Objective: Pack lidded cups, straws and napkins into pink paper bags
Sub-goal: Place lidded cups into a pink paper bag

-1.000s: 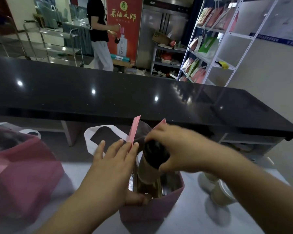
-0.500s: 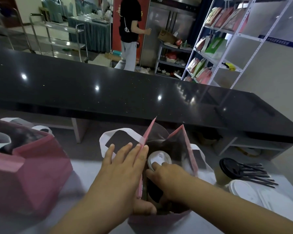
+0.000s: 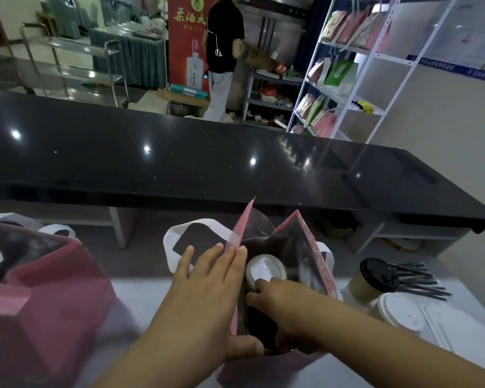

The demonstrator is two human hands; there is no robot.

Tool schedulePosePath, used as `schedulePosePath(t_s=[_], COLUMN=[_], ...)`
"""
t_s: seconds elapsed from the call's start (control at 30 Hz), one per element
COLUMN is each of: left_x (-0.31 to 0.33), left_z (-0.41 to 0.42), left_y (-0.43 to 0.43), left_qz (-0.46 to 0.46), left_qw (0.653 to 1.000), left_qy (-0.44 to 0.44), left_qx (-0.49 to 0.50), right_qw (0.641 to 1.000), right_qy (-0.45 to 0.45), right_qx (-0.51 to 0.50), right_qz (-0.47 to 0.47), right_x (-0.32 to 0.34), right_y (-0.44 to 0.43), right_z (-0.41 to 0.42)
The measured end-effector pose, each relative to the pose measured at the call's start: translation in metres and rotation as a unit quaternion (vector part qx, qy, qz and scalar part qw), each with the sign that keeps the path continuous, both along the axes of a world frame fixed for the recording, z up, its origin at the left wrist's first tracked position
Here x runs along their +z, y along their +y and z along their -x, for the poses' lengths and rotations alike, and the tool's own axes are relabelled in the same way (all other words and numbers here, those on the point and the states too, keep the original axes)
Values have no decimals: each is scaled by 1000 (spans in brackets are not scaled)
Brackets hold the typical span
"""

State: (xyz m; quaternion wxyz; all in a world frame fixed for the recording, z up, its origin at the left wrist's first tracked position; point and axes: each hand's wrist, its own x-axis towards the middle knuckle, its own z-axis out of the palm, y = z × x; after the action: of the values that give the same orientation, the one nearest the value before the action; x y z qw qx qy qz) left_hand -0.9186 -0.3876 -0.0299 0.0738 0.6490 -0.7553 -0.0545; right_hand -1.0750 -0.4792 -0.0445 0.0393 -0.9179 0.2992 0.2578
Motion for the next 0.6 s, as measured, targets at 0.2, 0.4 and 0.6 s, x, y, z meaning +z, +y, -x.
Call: schedulePosePath(t_s=[0.2, 0.4, 0.6], left_x=[10, 38, 42], left_z=[5, 30, 104], left_y=[-3, 0, -25], left_qz=[3, 52, 156], left_qw=[1000, 996, 986], left_qy=[-14, -51, 45], left_qx=[-15, -49, -33], right_qw=[990, 926, 773], right_qy=[32, -326, -594], right_qx=[-102, -186, -219], right_qz=[-87, -53, -41], right_x=[6, 35, 38], right_y=[-10, -38, -62], right_z=[0, 25, 103])
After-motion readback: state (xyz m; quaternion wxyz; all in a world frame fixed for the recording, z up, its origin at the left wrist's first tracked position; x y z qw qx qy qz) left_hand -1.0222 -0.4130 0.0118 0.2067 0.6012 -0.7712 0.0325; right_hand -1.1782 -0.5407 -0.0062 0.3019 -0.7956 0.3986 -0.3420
